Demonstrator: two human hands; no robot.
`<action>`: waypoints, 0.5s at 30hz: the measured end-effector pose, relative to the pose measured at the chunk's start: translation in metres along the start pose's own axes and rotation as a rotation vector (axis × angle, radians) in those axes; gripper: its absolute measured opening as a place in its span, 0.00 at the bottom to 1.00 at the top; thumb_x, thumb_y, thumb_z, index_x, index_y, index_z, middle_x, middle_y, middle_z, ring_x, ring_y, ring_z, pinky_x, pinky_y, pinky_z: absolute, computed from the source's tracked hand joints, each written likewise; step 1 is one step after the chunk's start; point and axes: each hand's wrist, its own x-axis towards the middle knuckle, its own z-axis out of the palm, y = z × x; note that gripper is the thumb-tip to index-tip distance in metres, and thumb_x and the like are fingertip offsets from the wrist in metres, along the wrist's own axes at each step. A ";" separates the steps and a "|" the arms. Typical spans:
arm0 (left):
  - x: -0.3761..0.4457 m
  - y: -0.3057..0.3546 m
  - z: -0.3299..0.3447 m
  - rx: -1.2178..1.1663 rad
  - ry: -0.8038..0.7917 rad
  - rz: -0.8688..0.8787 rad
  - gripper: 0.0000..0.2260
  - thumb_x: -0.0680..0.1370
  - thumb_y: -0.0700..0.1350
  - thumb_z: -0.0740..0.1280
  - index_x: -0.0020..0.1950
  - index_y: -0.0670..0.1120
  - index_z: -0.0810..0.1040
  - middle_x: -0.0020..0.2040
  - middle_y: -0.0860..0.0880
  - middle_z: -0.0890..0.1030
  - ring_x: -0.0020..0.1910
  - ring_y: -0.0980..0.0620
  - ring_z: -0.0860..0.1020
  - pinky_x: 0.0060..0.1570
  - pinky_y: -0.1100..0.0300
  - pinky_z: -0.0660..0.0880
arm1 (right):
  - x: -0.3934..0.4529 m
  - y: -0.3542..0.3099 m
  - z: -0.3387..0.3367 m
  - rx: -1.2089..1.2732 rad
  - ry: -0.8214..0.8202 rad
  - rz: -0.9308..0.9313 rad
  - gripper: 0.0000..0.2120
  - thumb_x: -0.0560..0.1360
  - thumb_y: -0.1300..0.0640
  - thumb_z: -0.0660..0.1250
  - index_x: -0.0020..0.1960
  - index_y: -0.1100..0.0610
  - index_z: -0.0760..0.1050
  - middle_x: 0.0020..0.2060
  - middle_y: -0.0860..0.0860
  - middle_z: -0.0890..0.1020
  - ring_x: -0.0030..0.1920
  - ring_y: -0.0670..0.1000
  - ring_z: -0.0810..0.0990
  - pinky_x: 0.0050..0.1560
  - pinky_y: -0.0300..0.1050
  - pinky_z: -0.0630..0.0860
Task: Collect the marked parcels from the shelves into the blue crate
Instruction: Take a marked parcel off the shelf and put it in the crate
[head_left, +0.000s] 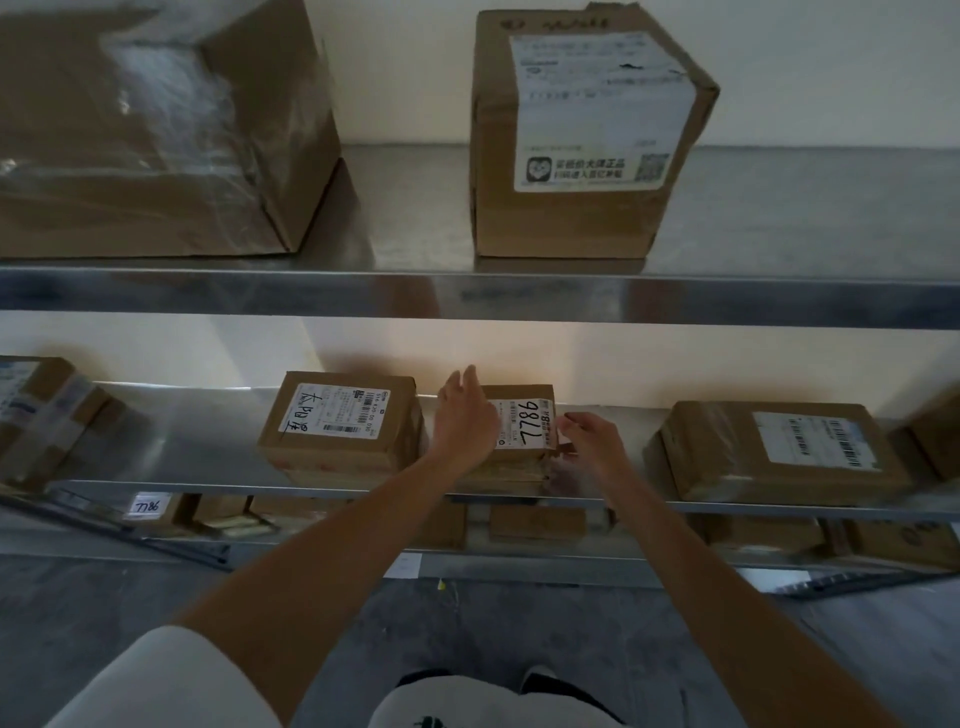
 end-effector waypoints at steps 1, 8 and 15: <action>-0.002 0.010 0.005 -0.012 0.018 0.065 0.25 0.81 0.43 0.58 0.76 0.45 0.56 0.76 0.44 0.60 0.75 0.44 0.58 0.74 0.47 0.60 | 0.001 -0.003 -0.003 -0.014 0.013 -0.014 0.12 0.80 0.56 0.63 0.58 0.64 0.75 0.55 0.60 0.81 0.53 0.58 0.82 0.56 0.54 0.80; -0.019 0.057 0.045 -0.173 -0.140 0.289 0.20 0.82 0.45 0.57 0.75 0.49 0.62 0.74 0.48 0.65 0.74 0.49 0.63 0.72 0.48 0.61 | -0.003 0.004 -0.025 0.018 0.122 -0.144 0.15 0.81 0.55 0.63 0.64 0.62 0.75 0.57 0.58 0.81 0.51 0.56 0.81 0.61 0.55 0.77; -0.024 0.096 0.066 -0.406 -0.296 0.239 0.20 0.82 0.42 0.56 0.75 0.46 0.63 0.74 0.48 0.67 0.72 0.50 0.66 0.72 0.51 0.63 | -0.020 0.019 -0.097 -0.109 0.491 -0.293 0.11 0.80 0.61 0.61 0.60 0.61 0.76 0.49 0.52 0.81 0.47 0.46 0.77 0.51 0.33 0.72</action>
